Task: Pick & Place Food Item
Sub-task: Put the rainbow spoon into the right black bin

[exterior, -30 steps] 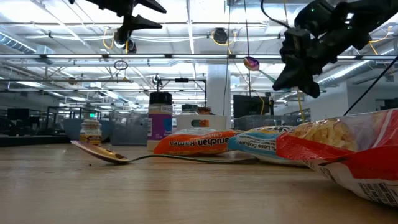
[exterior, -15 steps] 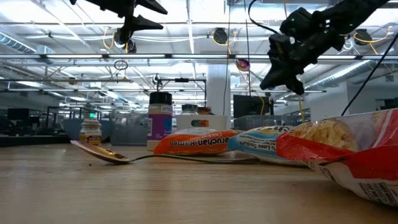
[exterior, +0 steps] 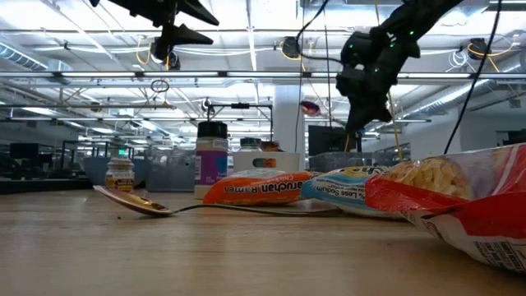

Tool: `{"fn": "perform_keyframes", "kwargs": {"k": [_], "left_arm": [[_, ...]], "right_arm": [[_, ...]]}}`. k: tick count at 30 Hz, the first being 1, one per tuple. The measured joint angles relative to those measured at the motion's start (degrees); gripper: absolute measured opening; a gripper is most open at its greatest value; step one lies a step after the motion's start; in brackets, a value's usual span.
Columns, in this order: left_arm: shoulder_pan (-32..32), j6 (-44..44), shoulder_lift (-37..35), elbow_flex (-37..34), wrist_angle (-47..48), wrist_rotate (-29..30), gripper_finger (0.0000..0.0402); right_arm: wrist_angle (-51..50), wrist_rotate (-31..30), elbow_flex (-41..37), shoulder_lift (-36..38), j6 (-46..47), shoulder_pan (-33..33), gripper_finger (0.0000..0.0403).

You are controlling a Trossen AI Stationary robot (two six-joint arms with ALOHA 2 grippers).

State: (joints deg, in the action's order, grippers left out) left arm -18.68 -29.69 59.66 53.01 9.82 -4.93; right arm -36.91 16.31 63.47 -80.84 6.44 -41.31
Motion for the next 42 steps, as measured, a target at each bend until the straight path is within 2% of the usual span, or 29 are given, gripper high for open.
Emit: {"fn": "perform_keyframes", "kwargs": {"k": [3,7,17,23,33,42], "left_arm": [[0.0,0.0,0.0,0.0,0.4,0.0,0.0191],[0.1,-0.5,0.0,0.0,1.3,0.0,0.0191],[0.1,-0.6,0.0,0.0,1.4,0.0,0.0191],[0.1,-0.6,0.0,0.0,1.4,0.0,0.0191],[0.1,-0.4,0.0,0.0,1.4,0.0,0.0191],[0.0,0.2,0.0,0.0,1.1,1.0,0.0191]], "right_arm": [[-0.2,-0.1,0.1,-2.4,0.2,-0.3,0.0000],[-2.5,-4.0,0.1,-4.5,-0.2,-0.5,0.0000],[-3.0,-8.8,-0.6,-5.3,0.4,-2.6,0.0000],[-2.6,-7.3,-3.0,-5.3,0.8,-3.7,0.0000],[5.3,-6.7,-8.3,-5.3,5.1,-3.7,0.0000],[5.7,-5.5,-8.8,-7.5,5.1,-3.6,0.0000]]}}
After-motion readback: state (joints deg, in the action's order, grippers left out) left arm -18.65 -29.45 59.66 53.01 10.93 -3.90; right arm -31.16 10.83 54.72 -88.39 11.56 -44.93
